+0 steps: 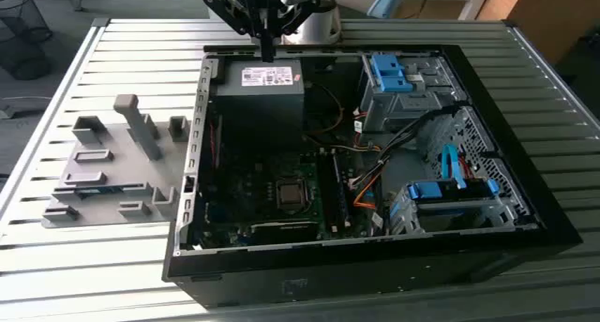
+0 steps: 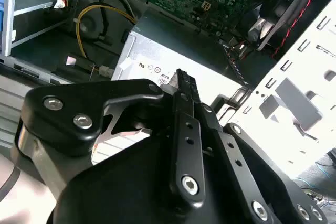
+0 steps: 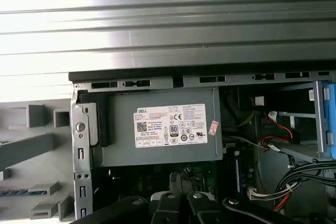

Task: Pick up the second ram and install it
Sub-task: 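Reach for the second ram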

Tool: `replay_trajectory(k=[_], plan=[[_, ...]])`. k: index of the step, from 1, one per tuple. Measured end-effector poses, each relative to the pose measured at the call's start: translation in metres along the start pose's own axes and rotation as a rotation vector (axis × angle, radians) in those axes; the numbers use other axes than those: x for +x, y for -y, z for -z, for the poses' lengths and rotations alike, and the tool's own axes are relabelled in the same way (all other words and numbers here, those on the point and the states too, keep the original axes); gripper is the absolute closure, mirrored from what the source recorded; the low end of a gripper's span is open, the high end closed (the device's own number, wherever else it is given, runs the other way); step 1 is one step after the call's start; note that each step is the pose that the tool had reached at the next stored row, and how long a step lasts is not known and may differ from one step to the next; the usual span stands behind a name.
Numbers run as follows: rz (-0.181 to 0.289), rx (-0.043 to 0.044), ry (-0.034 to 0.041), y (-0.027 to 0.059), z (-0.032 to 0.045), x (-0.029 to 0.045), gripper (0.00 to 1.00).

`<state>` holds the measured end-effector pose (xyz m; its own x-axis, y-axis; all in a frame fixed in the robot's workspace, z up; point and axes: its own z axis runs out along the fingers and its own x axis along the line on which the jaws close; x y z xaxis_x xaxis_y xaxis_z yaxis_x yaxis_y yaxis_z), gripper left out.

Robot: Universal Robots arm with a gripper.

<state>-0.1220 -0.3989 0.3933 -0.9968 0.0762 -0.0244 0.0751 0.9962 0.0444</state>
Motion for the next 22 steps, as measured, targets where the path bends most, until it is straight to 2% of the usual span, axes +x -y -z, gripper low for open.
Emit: replay_trajectory(k=[22], plan=[[0.0, 0.0, 0.0, 0.0003, 0.0001, 0.0045, 0.89]])
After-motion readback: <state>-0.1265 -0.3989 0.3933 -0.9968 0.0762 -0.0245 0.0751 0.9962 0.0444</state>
